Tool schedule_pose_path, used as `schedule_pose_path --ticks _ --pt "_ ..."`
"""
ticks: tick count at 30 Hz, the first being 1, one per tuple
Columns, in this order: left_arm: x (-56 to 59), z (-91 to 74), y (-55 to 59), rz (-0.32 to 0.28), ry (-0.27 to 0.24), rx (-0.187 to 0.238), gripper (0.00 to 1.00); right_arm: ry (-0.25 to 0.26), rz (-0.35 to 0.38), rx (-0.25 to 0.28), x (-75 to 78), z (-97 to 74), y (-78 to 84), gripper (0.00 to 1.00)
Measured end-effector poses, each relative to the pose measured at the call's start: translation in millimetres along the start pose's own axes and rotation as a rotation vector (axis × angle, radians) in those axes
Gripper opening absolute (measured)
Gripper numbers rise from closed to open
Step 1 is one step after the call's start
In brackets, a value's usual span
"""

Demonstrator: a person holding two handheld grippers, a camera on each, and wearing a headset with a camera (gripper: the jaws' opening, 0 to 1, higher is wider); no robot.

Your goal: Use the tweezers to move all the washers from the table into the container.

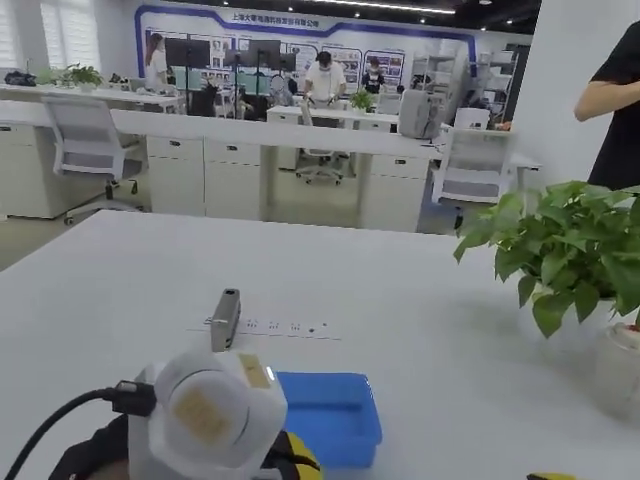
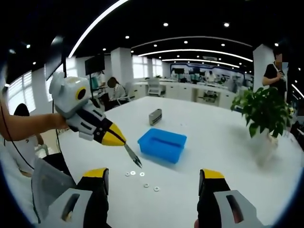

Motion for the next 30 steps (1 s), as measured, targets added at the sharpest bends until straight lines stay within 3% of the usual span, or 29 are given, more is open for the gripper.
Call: schedule_pose_path --ticks 2,5,7,9,12,16,24,30 --pt "1.5 -11.6 -9.4 0.010 0.010 0.018 0.00 -0.049 -0.022 -0.018 -7.3 4.2 -2.2 0.69" --pt "5.8 -27.4 -19.3 0.028 0.031 0.022 0.00 -0.204 -0.073 -0.054 -30.8 10.7 -8.6 0.51" --pt "8.4 -35.8 -23.5 0.050 0.042 0.016 0.00 -0.275 -0.125 -0.046 -44.4 12.4 -18.0 0.39" --pt "9.7 -45.9 -29.1 0.076 0.045 0.017 0.00 -0.316 -0.172 -0.066 -53.5 14.0 -21.9 0.31" --pt "12.6 -60.5 -39.0 0.084 0.076 0.037 0.00 -0.370 -0.249 -0.078 -66.7 18.3 -32.8 0.27" --pt "18.3 -76.3 -50.7 0.081 0.129 0.061 0.00 -0.397 -0.355 -0.073 -75.6 19.5 -51.0 0.25" --pt "23.3 -91.2 -64.6 0.079 0.203 0.106 0.00 -0.455 -0.435 -0.066 -86.5 16.8 -73.0 0.18" --pt "26.5 -94.0 -61.3 0.132 0.214 0.059 0.00 -0.484 -0.502 -0.085 -93.0 16.3 -74.0 0.12"
Point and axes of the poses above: the centre of the closed fingertips' face, and the gripper's own axes: z roughly forward along the fingers, x roughly to its right, y roughly out of its underside, the point moved 2 cm from there along -z, roughly backward along the fingers, and after that the axes turned 7 degrees about -x, right-handed, at the moved point
